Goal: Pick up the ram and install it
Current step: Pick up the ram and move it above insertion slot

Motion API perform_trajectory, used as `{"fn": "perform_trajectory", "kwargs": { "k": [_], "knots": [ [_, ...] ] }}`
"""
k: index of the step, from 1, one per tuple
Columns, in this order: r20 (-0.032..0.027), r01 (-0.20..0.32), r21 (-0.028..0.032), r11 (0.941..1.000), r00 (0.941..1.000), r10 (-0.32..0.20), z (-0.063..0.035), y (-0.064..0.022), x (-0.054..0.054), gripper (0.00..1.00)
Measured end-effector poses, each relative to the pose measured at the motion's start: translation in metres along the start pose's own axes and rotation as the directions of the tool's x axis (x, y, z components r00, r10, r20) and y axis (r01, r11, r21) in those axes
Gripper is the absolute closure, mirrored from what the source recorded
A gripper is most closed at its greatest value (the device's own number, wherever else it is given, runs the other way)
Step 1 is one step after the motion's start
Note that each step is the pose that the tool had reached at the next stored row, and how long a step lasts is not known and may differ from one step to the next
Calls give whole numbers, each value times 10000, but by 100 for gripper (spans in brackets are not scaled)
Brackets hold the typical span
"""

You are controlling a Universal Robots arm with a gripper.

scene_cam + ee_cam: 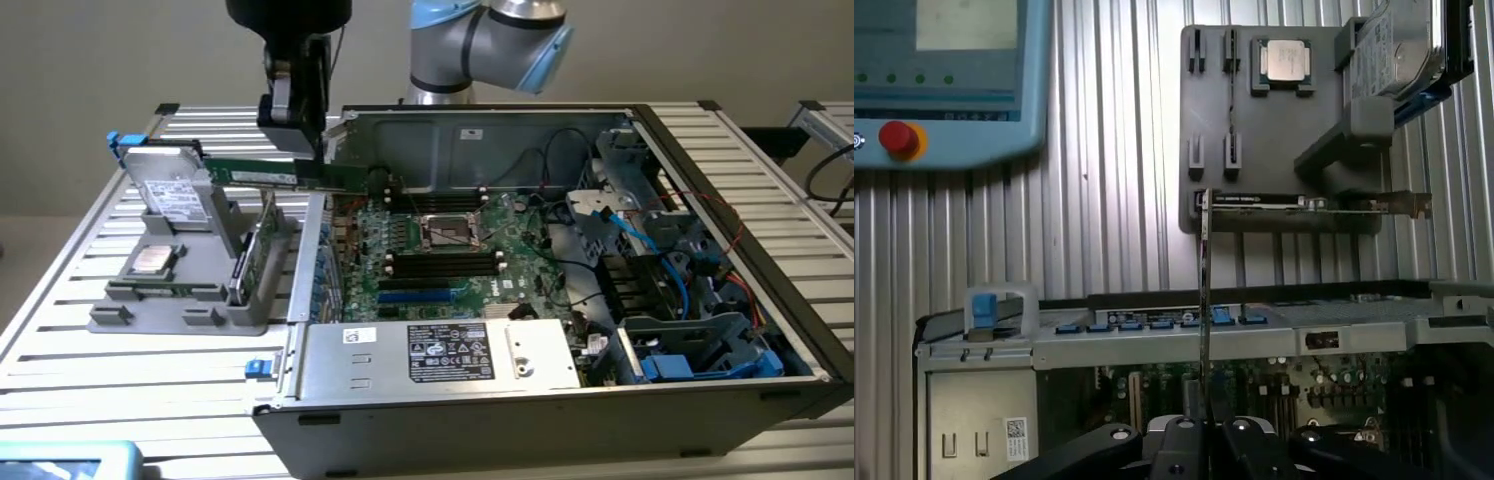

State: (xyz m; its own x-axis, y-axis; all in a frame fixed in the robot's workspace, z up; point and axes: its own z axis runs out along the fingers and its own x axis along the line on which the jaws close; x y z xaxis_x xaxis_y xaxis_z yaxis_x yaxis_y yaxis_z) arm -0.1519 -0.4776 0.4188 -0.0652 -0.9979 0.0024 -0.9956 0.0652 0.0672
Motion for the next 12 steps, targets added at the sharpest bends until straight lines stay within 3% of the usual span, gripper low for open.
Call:
{"fn": "perform_trajectory", "kwargs": {
  "k": [12],
  "knots": [
    [-24,84,-312,9995,10000,-85,-29,-488,-32,87]
  ]
}}
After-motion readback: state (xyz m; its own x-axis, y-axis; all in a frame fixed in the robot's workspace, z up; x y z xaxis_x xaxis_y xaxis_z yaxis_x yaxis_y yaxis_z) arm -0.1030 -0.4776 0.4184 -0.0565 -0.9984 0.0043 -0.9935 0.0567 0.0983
